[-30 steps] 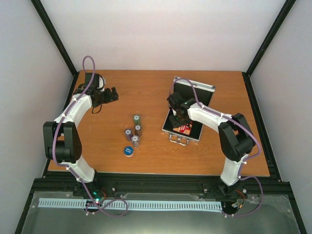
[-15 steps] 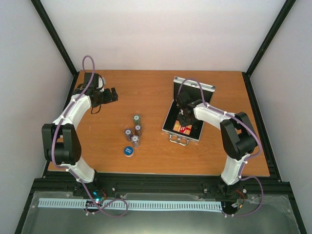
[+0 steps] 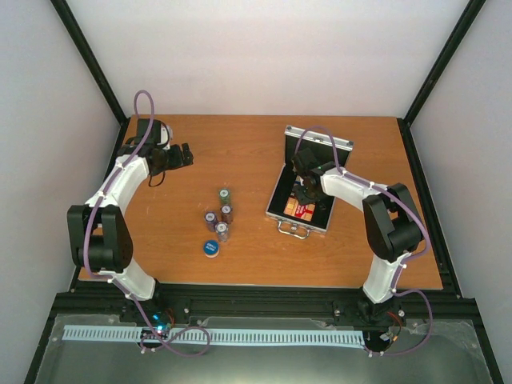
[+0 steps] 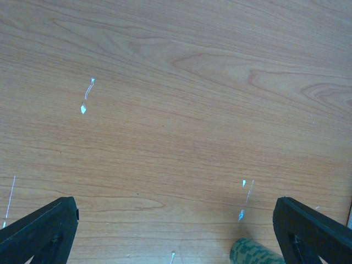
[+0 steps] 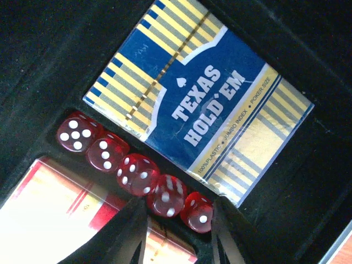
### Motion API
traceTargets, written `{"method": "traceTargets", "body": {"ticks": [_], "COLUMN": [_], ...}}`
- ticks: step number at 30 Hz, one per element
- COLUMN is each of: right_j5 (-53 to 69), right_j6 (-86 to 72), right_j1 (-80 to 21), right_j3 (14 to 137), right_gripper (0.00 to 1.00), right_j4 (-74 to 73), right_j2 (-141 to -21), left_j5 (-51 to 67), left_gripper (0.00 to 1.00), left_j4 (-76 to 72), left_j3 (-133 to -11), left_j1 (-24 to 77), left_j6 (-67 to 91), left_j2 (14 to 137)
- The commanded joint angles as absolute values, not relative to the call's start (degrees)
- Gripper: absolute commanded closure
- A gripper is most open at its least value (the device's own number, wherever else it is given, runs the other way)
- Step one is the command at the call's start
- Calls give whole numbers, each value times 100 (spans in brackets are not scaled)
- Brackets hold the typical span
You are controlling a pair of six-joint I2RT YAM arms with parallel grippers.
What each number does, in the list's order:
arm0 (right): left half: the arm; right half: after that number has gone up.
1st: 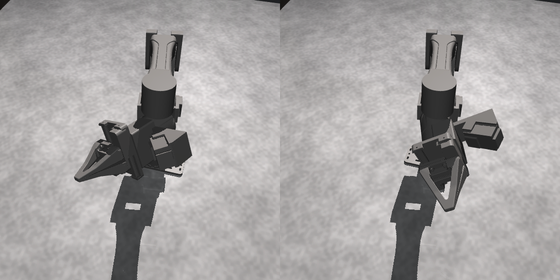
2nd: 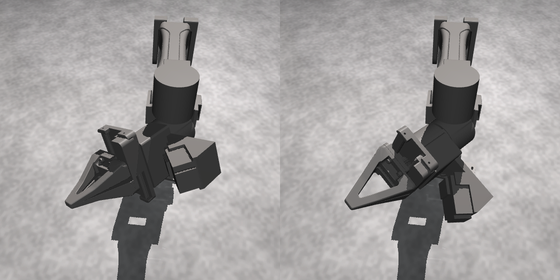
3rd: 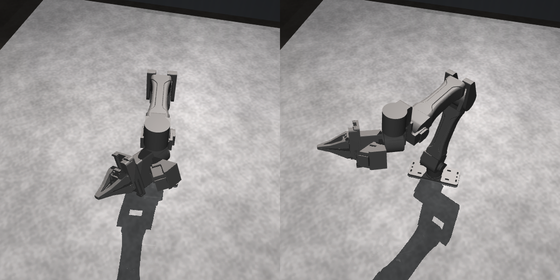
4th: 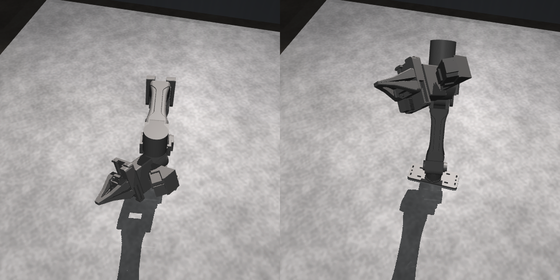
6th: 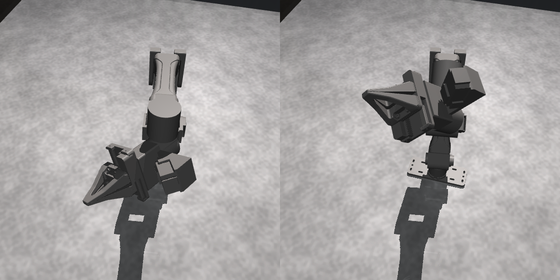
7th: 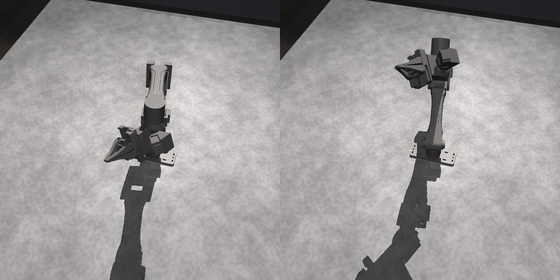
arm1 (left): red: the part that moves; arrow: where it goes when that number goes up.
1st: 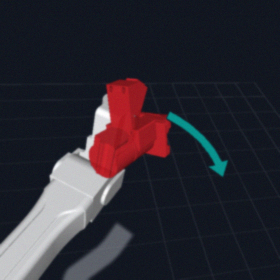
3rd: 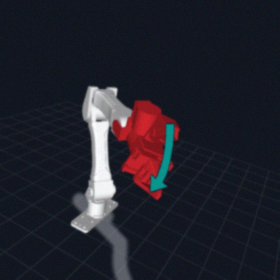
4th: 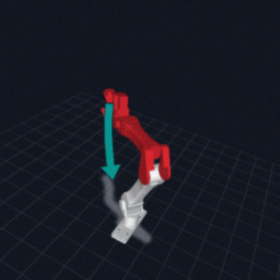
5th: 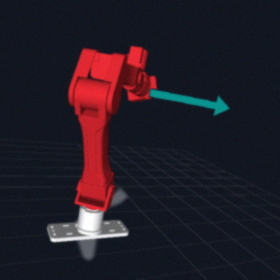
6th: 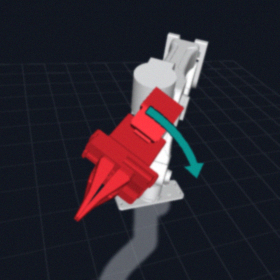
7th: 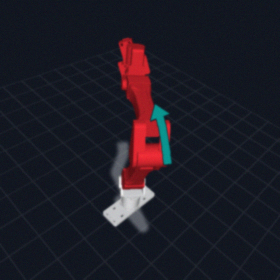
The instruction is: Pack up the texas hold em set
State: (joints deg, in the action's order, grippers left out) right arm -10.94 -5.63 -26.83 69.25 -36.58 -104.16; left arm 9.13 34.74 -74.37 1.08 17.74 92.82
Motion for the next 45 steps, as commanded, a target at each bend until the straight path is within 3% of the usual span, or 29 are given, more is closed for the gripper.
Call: {"method": "traceTargets", "body": {"ticks": [1, 4, 12, 17, 21, 23, 24, 45], "right_j5": [-1031, -1099, -664, -612, -774, -721, -633, 325], "right_j6": [-554, -571, -617, -755, -851, -910, -972, -894], "right_j1": [-2637, -2637, -2733, -3314, -3961, -4176, -4231, -5292], "right_j3": [6880, 6860, 6974, 7141, 7278, 7323, 7352, 9808], "right_gripper": [63, 54, 51, 41, 25, 4, 1, 1], "right_j4": [-3612, -3627, -3756, -3972, -4148, -4128, -4106, -4499], "right_j2": [-10295, -10230, -9922, -9740, -9740, -9745, -9748, -11769], "left_j5": [893, 895, 887, 915, 878, 896, 900, 900], "left_gripper": [0, 0, 0, 0, 0, 0, 0, 0], "left_j4": [3560, 3560, 3560, 3639, 3794, 3806, 3823, 3877], "left_j3": [-7510, -7505, -7471, -7528, -7637, -7618, -7606, -6960], "left_j1": [61, 61, 61, 58, 61, 60, 61, 61], "left_j6": [1676, 1679, 1678, 1683, 1684, 1670, 1658, 1709], "left_j2": [9133, 9119, 9060, 9007, 8938, 8859, 8821, 8264]}}
